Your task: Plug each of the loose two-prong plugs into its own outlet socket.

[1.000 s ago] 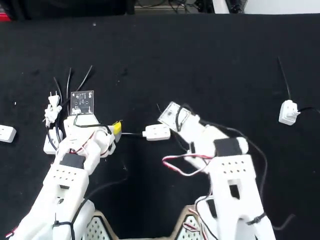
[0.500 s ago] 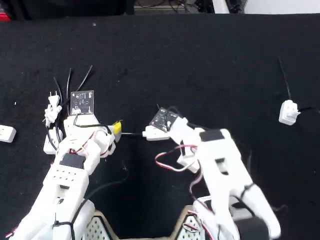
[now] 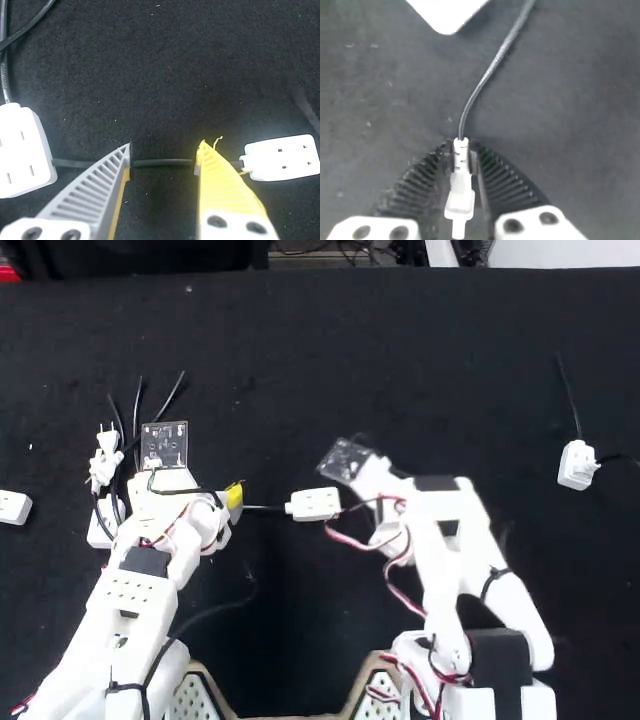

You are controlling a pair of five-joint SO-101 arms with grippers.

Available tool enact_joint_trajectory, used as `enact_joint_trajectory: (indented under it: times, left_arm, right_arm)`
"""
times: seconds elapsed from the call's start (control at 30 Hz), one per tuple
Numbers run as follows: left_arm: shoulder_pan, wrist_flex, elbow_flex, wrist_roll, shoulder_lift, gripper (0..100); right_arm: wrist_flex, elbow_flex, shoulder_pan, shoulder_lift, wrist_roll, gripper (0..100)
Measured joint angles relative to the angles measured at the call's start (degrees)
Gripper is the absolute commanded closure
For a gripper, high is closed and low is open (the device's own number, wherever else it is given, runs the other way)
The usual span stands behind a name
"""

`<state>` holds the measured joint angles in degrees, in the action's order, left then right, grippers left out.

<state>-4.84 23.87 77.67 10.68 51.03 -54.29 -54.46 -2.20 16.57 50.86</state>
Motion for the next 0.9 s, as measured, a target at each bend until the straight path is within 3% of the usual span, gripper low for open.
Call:
enact_joint_trajectory:
  times: [0.13, 0.33, 0.5, 0.63, 0.8, 0.9]
  left_arm:
    - [0.00, 0.00, 0.00, 0.00, 0.00, 79]
    - [0.00, 0.00, 0.00, 0.00, 0.00, 79]
    - [0.00, 0.00, 0.00, 0.00, 0.00, 79]
    - [0.00, 0.00, 0.00, 0.00, 0.00, 79]
    - [0.00, 0.00, 0.00, 0.00, 0.00, 79]
    - [0.00, 0.00, 0.00, 0.00, 0.00, 79]
  right_arm:
    - [-7.21, 5.71, 1.32, 4.31, -6.68, 98.7]
    - [-12.92, 13.27, 5.19, 8.79, -32.88, 98.2]
    - [-11.16, 12.66, 5.98, 5.71, -50.29, 86.6]
    - [-5.10, 11.16, 6.07, -1.05, -53.10, 80.6]
    - [-3.43, 12.13, 6.07, -8.18, -53.27, 80.4]
    - [-5.45, 16.53, 7.82, -8.88, -48.88, 80.4]
